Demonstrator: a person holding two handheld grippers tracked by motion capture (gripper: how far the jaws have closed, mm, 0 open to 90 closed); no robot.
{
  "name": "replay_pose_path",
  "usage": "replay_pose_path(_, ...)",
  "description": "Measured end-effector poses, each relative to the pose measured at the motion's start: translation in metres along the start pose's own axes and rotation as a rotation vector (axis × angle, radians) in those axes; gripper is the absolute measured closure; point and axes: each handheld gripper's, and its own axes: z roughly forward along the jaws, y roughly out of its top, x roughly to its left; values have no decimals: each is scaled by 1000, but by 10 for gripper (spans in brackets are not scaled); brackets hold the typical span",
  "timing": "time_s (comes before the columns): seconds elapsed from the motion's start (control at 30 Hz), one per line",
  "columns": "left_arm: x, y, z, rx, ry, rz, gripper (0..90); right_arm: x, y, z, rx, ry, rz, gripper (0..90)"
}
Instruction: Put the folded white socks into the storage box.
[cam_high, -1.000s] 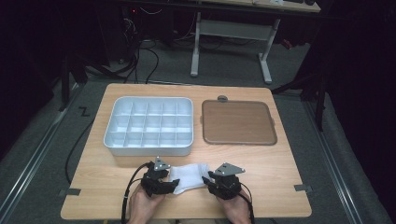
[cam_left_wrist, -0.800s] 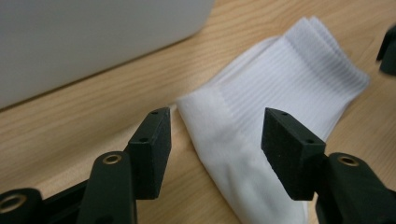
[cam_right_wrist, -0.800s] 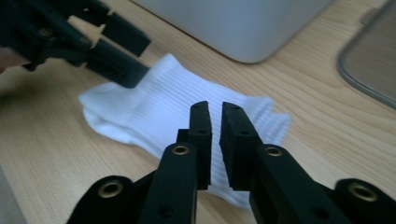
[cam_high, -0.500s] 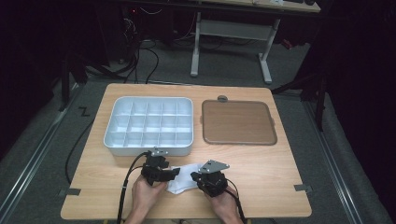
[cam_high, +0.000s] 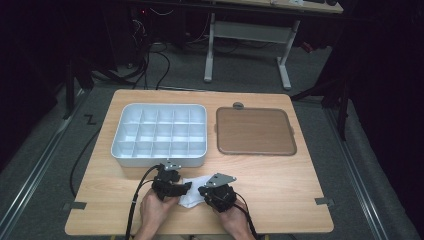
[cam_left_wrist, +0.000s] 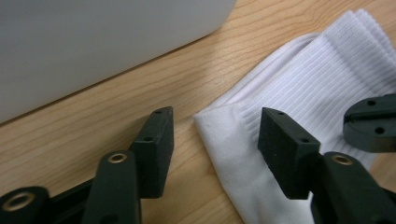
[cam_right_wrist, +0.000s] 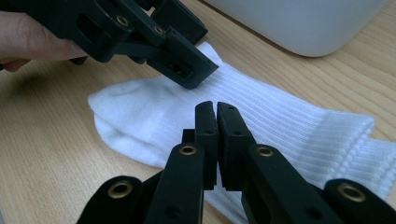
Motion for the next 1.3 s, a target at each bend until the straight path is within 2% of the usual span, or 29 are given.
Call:
replay_pose_path(0.1, 0, -1, -1, -3, 2, 14, 504, 0, 0, -1, 0, -9, -5, 881)
replay_pose_path(0.2, 0, -1, -1, 0, -3, 11, 578, 0, -1, -2, 3, -15, -1, 881)
replay_pose_path(0.27, 0, -1, -1, 10, -15, -1, 640, -1, -1, -2, 6, -17, -3, 880)
replay_pose_path(0.37, 0, 0, -1, 20, -24, -24, 683, 2, -2, 0, 28, -26, -47, 881)
replay_pose_path(0.53, 1, 0, -2, 31, -43, -41, 743, -1, -3, 3, 38, -28, -40, 881)
replay_pose_path(0.67, 3, 1, -2, 32, -54, -63, 768, -2, -4, 5, 47, -26, -32, 882)
replay_pose_path(0.83, 4, 2, -6, 49, -72, -62, 811, -6, -5, 6, 63, -3, -10, 886)
replay_pose_path(0.93, 5, 2, -11, 53, -96, -84, 829, -5, -5, 6, 66, -2, -20, 893)
replay_pose_path(1.1, 6, 8, -19, 49, -141, -142, 840, -4, -5, 6, 70, 2, -31, 900)
replay_pose_path(1.3, 3, 13, -27, 39, -177, -162, 842, -3, -5, 7, 73, 11, -31, 900)
